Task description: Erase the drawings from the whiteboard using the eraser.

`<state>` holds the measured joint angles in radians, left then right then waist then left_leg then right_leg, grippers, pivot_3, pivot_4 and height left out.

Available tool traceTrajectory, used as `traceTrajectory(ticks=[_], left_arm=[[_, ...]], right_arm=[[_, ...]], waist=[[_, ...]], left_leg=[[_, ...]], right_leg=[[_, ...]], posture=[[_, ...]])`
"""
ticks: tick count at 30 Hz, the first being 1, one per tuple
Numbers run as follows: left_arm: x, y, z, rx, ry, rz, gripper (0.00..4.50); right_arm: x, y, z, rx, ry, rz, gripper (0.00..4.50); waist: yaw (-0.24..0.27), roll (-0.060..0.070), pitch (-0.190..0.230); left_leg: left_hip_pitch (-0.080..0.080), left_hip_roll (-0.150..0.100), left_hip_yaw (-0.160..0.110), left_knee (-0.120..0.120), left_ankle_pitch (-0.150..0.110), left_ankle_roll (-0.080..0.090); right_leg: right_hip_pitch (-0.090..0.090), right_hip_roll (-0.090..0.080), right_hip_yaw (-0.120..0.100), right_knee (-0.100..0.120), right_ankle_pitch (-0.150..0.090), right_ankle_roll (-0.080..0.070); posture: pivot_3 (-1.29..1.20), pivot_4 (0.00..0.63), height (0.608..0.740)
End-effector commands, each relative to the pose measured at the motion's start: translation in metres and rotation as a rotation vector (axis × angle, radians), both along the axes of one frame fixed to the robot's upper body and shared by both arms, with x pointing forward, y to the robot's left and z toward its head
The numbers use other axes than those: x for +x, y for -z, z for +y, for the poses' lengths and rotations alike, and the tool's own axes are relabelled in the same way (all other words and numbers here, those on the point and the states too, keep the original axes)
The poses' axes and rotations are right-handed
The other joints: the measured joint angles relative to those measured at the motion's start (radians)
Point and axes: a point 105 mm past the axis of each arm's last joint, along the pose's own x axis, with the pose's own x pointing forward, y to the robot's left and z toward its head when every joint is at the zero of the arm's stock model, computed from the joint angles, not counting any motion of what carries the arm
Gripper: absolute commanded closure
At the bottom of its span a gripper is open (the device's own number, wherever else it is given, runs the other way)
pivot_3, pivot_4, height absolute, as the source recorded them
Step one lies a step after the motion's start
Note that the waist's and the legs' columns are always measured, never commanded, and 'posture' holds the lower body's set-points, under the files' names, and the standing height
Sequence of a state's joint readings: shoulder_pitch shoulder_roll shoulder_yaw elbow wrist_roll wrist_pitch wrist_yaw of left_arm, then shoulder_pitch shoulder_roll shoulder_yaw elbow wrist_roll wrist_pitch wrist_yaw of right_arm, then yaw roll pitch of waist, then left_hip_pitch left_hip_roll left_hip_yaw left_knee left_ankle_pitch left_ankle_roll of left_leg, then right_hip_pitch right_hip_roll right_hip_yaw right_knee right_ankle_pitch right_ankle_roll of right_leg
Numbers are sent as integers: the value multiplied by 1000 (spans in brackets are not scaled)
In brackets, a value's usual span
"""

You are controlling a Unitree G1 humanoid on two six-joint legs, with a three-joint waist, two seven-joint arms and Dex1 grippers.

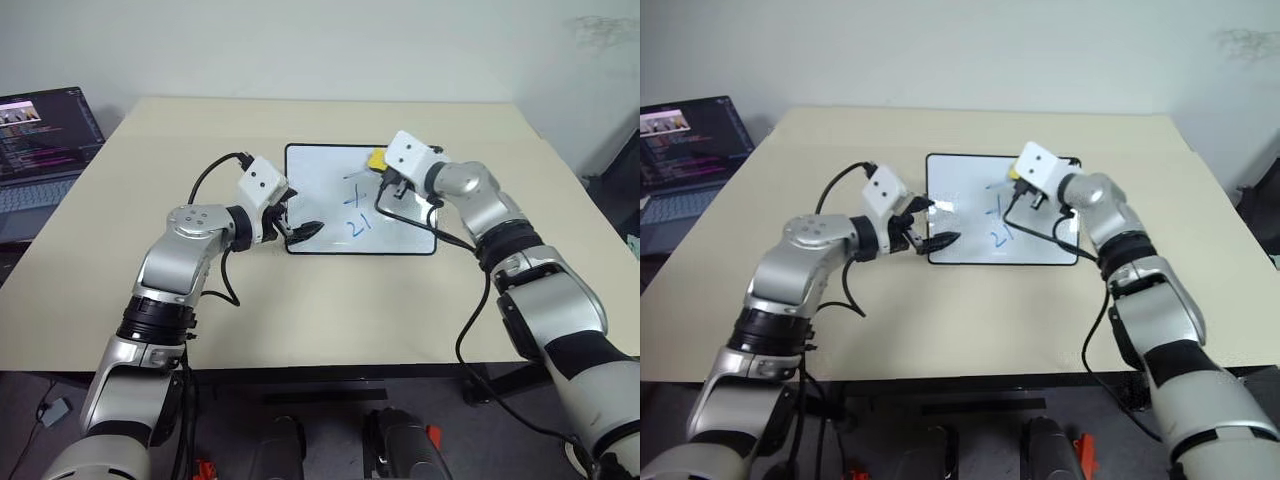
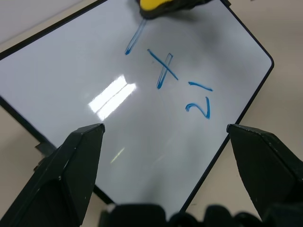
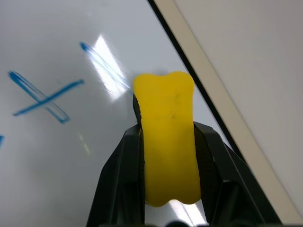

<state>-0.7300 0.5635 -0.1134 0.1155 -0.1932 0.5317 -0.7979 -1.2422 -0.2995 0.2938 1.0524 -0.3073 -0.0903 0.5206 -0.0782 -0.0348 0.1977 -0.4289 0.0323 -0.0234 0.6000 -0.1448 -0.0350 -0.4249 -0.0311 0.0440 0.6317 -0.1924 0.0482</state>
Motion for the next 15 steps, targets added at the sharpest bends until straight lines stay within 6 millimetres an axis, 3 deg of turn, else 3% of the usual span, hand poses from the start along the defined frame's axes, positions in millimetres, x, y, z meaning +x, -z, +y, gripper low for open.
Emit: traceTrajectory(ticks=[1,3,11,15], left_arm=[[-1,-17,-3,-7,16,-65,0],[-1,-17,-4,-10,16,-65,0],[-2,-14,-7,-17,22,-60,0],[-3,-14,-9,-21,26,-58,0]], right_arm=[[-5,5,25,-21,-52,10,3433],[-8,4,39,-19,-78,5,3433],[-11,1,62,-22,-104,-7,3434],[-11,0,62,-16,-98,-8,3434]], waist=[[-7,0,0],[-10,0,0],[-7,0,0],[-10,0,0]], left_leg=[[0,0,0,0,0,0],[1,0,0,0,0,0],[1,0,-1,0,0,0],[2,1,-1,0,0,0]], right_leg=[[0,0,0,1,0,0],[0,0,0,1,0,0],[0,1,0,3,0,-1],[-1,1,0,3,-1,-1]], posture=[[0,150,740],[0,150,740],[0,150,740],[0,150,740]])
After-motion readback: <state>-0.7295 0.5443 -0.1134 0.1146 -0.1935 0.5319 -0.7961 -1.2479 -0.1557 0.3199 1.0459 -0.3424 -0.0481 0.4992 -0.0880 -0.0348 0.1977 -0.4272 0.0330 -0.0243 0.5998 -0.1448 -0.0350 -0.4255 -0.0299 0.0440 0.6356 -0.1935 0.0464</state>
